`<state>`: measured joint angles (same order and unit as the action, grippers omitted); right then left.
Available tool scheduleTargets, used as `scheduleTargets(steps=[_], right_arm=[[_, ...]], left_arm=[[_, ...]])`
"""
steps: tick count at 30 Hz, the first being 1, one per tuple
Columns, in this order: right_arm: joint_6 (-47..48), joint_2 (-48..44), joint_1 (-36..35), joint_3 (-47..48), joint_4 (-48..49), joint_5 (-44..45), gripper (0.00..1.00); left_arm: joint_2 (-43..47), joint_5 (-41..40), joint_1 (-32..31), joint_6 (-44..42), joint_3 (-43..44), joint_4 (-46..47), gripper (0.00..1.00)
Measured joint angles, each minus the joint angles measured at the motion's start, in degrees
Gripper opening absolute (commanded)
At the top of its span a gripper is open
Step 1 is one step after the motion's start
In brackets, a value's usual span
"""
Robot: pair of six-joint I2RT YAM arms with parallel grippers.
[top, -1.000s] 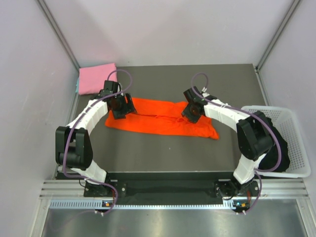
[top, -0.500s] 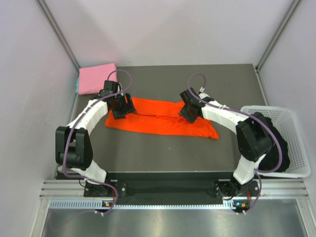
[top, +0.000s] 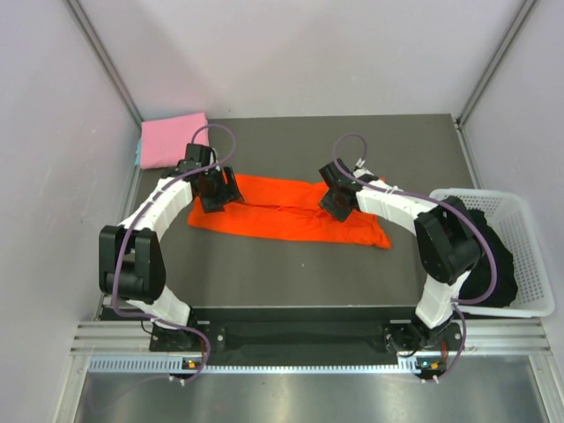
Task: Fold and stack the t-shirts
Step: Fold the tshirt
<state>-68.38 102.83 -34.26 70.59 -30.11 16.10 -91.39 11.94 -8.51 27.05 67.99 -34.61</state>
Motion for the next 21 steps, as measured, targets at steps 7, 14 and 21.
scheduleTargets(steps=[7,14,21], right_arm=[[-1.0,0.0,0.0,0.0,-1.0,0.5,0.43],[-1.3,0.0,0.0,-0.1,-1.0,0.6,0.45],[-1.3,0.8,0.0,-0.1,-1.1,0.8,0.45]], left_arm=[[0.0,0.0,0.0,0.0,0.0,0.0,0.72],[0.0,0.0,0.0,0.0,0.0,0.0,0.71],[0.0,0.0,0.0,0.0,0.0,0.0,0.71]])
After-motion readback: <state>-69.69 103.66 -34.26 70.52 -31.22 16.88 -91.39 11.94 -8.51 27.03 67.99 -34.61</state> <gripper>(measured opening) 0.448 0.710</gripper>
